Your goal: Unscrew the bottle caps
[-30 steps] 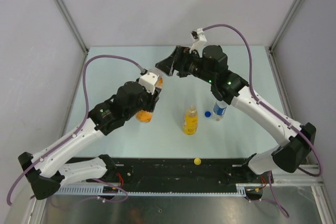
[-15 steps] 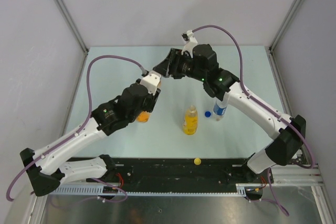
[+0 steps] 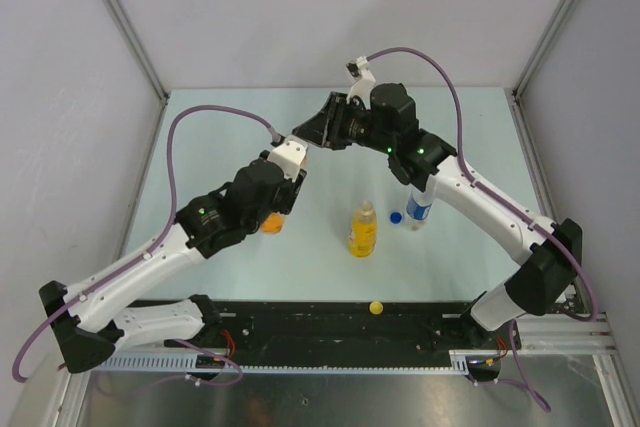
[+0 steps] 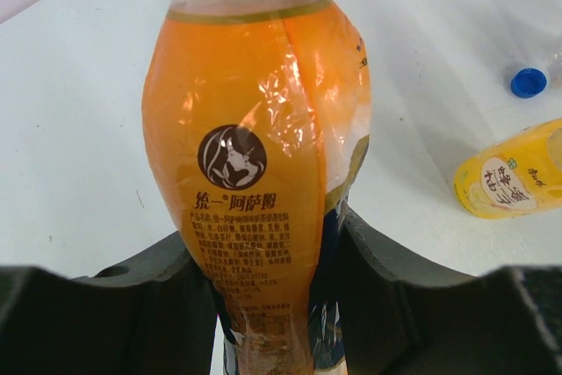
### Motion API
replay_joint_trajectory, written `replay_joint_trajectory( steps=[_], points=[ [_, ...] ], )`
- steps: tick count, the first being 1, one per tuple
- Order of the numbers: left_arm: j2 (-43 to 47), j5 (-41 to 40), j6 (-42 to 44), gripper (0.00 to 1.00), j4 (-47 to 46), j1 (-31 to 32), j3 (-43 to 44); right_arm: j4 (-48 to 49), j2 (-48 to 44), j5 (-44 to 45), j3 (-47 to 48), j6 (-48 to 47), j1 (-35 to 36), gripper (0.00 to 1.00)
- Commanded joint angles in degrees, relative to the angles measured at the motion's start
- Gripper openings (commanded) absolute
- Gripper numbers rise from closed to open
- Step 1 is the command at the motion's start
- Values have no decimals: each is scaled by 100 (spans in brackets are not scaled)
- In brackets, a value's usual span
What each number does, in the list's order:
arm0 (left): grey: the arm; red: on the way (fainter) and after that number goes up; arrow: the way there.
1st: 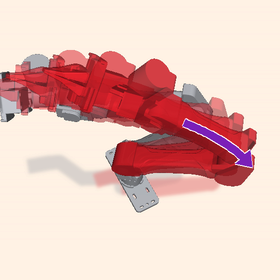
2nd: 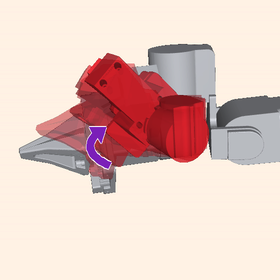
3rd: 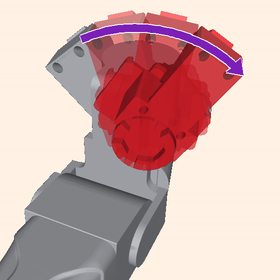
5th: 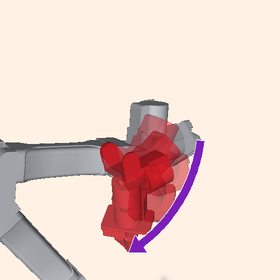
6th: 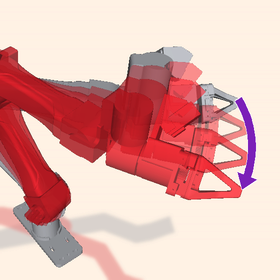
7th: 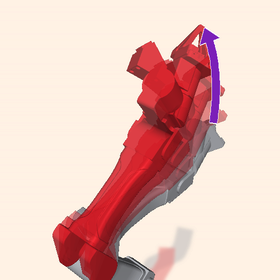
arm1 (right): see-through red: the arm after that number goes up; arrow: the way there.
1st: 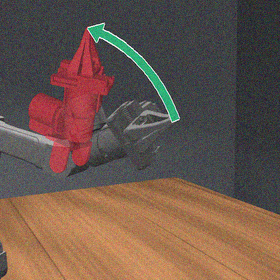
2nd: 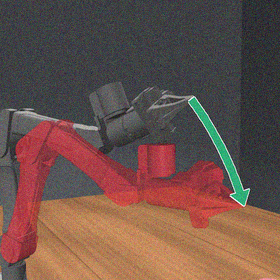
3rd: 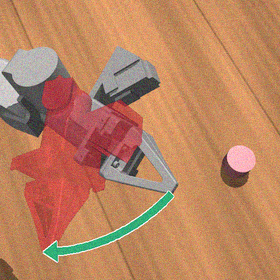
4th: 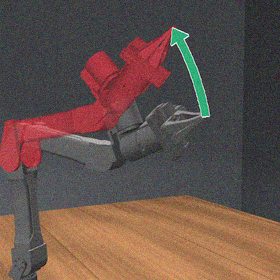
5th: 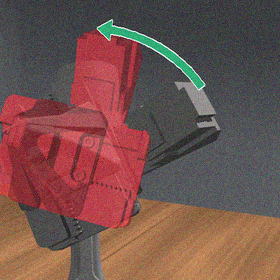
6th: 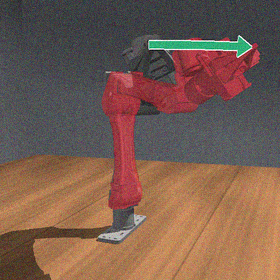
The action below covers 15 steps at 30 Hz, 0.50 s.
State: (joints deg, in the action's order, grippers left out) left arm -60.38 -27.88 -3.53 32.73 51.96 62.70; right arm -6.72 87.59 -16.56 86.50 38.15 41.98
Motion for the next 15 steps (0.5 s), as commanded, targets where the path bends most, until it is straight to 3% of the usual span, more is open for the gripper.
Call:
replay_joint_trajectory(
  steps=[1,10,15],
  points=[
    [27,-116,-59,0,-112,28,243,503,-168,-357,-112,121,-103,0],
    [71,665,20,0,-134,29,318,1035,-543,-1007,-520,-327,-306,0],
    [176,1725,146,0,-275,21,366,1667,-797,-1751,-871,-252,-556,0]
  ],
)
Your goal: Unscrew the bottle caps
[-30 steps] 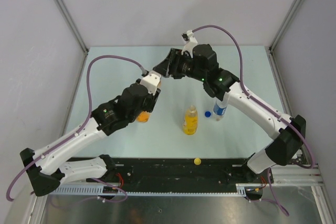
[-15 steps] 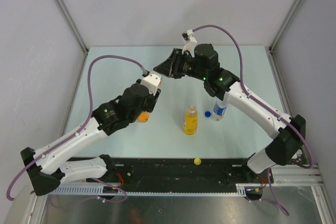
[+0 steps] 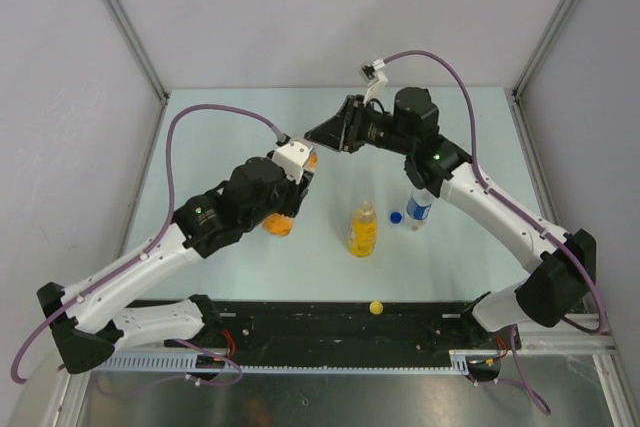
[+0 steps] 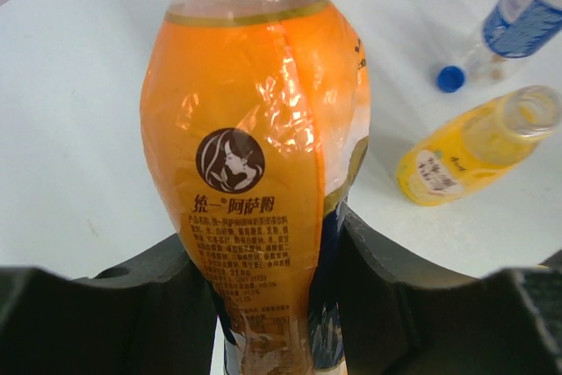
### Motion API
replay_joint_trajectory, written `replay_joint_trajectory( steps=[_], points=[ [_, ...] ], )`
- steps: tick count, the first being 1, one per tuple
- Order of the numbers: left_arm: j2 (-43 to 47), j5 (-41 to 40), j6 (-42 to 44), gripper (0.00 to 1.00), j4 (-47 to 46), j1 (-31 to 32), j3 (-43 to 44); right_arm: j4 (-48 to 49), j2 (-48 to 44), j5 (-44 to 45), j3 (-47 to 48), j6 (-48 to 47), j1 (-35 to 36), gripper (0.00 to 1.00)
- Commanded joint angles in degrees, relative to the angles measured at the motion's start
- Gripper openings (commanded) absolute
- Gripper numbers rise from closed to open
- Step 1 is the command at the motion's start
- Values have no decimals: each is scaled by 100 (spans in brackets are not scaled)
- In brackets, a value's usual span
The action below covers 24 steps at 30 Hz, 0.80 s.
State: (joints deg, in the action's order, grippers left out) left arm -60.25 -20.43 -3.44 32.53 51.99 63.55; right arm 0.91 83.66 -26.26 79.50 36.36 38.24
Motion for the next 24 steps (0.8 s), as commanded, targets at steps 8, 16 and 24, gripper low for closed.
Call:
replay_joint_trajectory(
  steps=[8,16,24],
  points=[
    [373,3180,320,0,-578,19,409,2200,-535,-2317,-594,470,-608,0],
    [383,5207,335,0,-834,14,595,3089,-576,-3432,-633,716,-700,0],
    [456,6985,547,0,-1221,10,558,4498,-603,-4251,-709,1287,-728,0]
  ],
)
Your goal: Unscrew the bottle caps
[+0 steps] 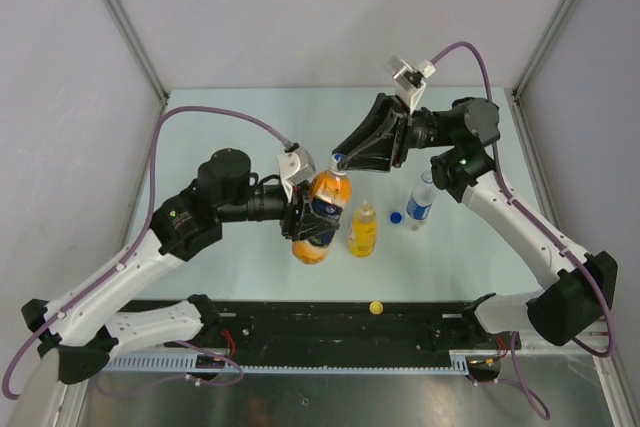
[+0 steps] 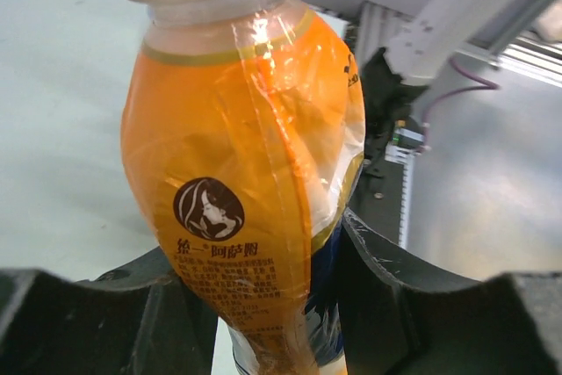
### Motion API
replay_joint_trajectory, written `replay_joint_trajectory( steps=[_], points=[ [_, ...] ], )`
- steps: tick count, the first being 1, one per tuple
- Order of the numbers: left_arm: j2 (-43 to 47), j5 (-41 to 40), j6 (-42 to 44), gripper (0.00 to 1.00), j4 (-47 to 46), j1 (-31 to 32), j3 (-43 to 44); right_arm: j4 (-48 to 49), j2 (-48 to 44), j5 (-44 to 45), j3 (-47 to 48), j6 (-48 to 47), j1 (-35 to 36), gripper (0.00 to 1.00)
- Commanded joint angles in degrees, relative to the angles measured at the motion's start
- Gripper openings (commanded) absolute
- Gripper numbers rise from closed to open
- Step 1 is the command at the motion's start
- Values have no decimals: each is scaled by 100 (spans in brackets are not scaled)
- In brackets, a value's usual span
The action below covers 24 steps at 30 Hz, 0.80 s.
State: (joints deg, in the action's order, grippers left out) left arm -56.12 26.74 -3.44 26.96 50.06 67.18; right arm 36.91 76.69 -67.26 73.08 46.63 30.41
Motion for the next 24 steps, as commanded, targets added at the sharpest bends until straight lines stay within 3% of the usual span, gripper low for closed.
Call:
replay_joint_trajectory(
  steps=[1,6,9,20,24],
  points=[
    [50,2473,569,0,-695,204,189,1052,97,-206,-79,316,54,0],
    [63,2901,640,0,-775,190,116,1753,99,-398,-137,605,48,1],
    [81,2804,635,0,-798,168,81,1892,88,-388,-144,681,33,9],
    [307,1131,568,0,-819,112,-362,1956,20,-153,-208,855,-85,70],
    [384,790,585,0,-811,101,-496,1960,-44,-106,-229,861,-162,85]
  ],
)
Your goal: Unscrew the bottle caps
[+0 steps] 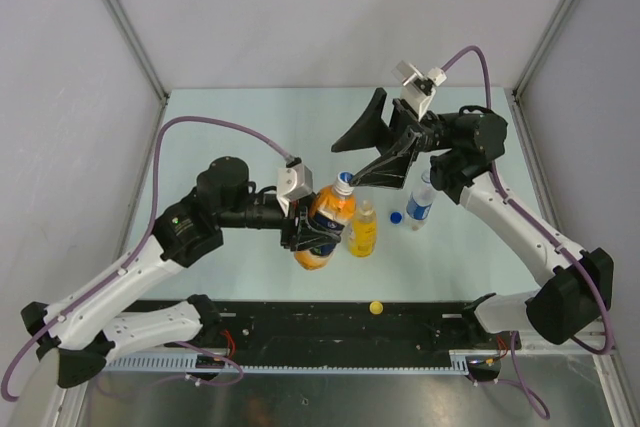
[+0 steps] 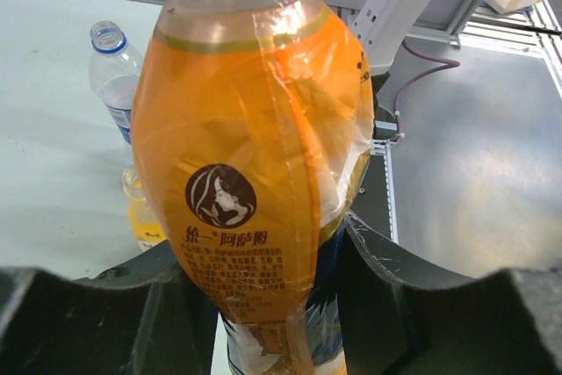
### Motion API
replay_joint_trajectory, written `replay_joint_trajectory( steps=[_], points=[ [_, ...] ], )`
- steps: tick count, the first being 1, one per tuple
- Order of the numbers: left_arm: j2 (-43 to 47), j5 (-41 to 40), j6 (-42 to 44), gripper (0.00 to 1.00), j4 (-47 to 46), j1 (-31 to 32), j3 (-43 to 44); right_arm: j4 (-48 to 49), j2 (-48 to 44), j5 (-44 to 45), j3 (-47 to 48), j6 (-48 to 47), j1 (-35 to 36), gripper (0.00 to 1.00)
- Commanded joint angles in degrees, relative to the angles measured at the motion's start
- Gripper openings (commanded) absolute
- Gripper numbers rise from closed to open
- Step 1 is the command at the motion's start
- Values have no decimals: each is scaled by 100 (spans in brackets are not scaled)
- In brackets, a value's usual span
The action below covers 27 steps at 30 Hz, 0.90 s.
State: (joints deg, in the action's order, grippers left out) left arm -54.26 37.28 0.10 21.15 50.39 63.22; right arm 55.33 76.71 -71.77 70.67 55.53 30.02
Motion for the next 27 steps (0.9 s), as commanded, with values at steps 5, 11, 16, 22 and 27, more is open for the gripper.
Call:
replay_joint_trajectory(
  steps=[5,11,16,22,27],
  points=[
    [348,-793,242,0,-228,40,-244,107,-121,340,-20,-31,-186,92],
    [425,-1588,201,0,-218,20,-336,24,-219,440,-49,-40,-207,93],
    [347,-2340,90,0,-171,19,-316,-527,-314,838,-55,-289,-210,93],
    [229,-3295,35,0,-135,16,-248,-2129,-483,1964,-54,-1031,-203,94],
    [129,-3784,34,0,-120,19,-171,-3082,-542,3042,-54,-1070,-191,95]
  ],
)
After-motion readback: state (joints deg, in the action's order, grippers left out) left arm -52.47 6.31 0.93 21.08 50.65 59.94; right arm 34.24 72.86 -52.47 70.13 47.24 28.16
